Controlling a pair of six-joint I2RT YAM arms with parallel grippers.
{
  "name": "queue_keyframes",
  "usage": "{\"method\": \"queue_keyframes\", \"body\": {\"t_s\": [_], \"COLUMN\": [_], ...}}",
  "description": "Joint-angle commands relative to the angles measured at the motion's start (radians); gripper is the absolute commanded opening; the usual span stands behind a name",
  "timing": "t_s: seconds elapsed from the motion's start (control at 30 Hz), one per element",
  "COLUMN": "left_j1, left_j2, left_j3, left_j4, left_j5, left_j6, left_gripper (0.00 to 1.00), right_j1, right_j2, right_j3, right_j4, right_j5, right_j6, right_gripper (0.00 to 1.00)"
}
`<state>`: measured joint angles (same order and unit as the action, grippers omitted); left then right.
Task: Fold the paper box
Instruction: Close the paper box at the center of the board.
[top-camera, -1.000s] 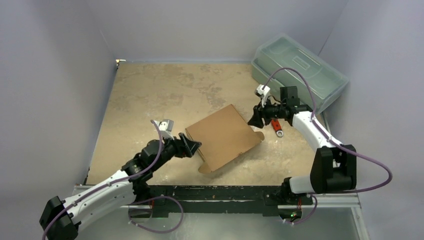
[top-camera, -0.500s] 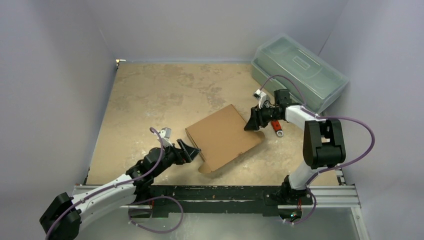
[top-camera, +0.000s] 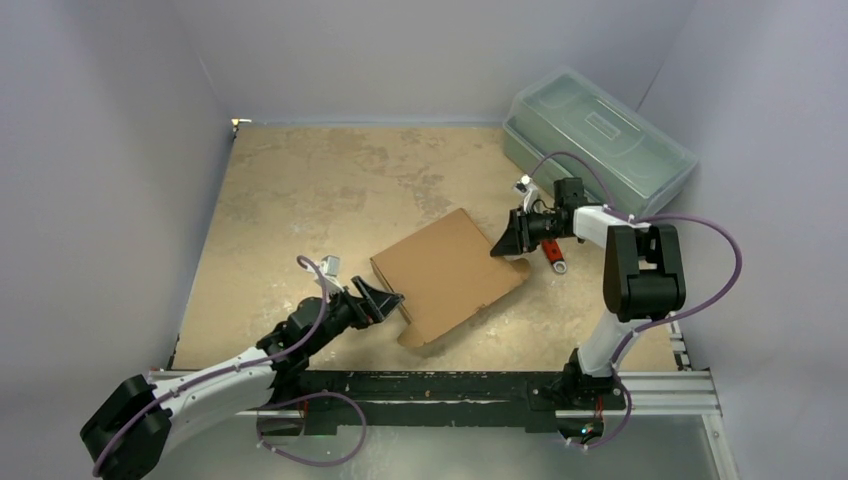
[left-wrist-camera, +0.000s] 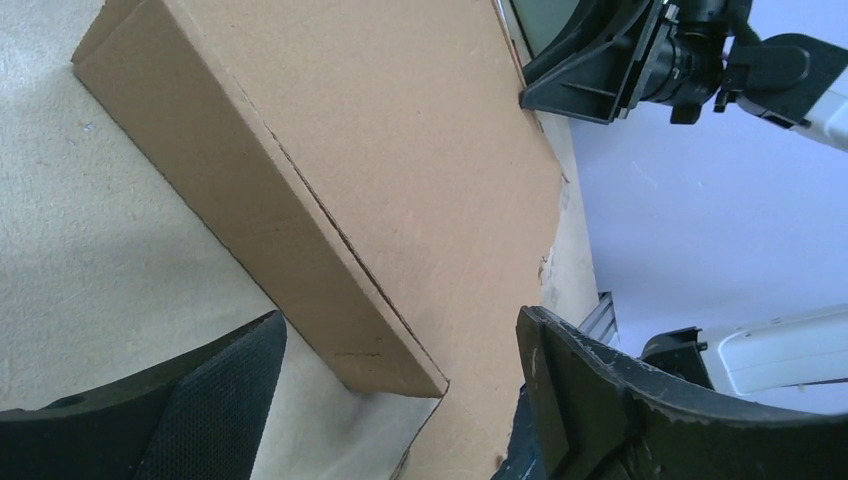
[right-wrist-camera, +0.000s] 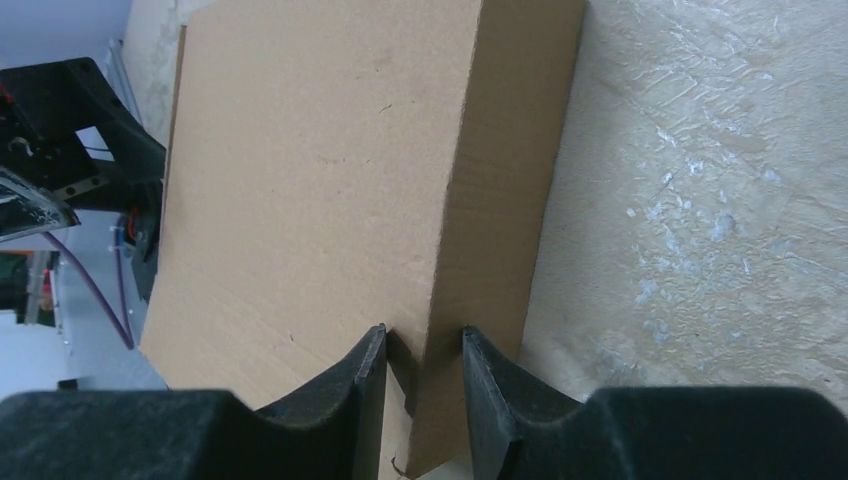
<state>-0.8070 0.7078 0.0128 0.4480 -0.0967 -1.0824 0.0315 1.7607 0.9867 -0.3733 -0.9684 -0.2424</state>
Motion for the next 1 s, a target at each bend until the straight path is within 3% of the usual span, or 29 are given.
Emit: {"method": "queue_keyframes", "body": {"t_s": [0.0, 0.17, 0.37, 0.63, 0.97], "left_j1": [0.004, 0.004, 0.003, 0.003, 0.003], "left_j2": [0.002, 0.045, 0.206, 0.36, 0.368], "left_j3": [-0.05, -0.023, 0.089, 0.111, 0.042], "left_j4": [0.057, 0.0, -0.073, 0.109, 0.321], "left_j5": [-0.02, -0.054, -0.073, -0.042, -0.041], "left_j6": [-0.046, -0.068, -0.094, -0.088, -0.13], "left_gripper": [0.85, 0.85, 0.87, 0.88, 0.88], "right_j1": [-0.019, -0.028, -0.071, -0.086, -0.111], "right_j2": [0.036, 0.053, 0.078, 0.101, 0.144], "right_j3": [0.021, 0.017, 0.01, 0.016, 0.029], "right_j4": [-0.024, -0.015, 0.001, -0.005, -0.034], "right_j5": [-0.015, 0.003, 0.037, 0.06, 0.087], "right_j6": [-0.012, 0.005, 0.031, 0.048, 0.054], "right_gripper": [0.25, 0.19, 0.13, 0.09, 0.07]}}
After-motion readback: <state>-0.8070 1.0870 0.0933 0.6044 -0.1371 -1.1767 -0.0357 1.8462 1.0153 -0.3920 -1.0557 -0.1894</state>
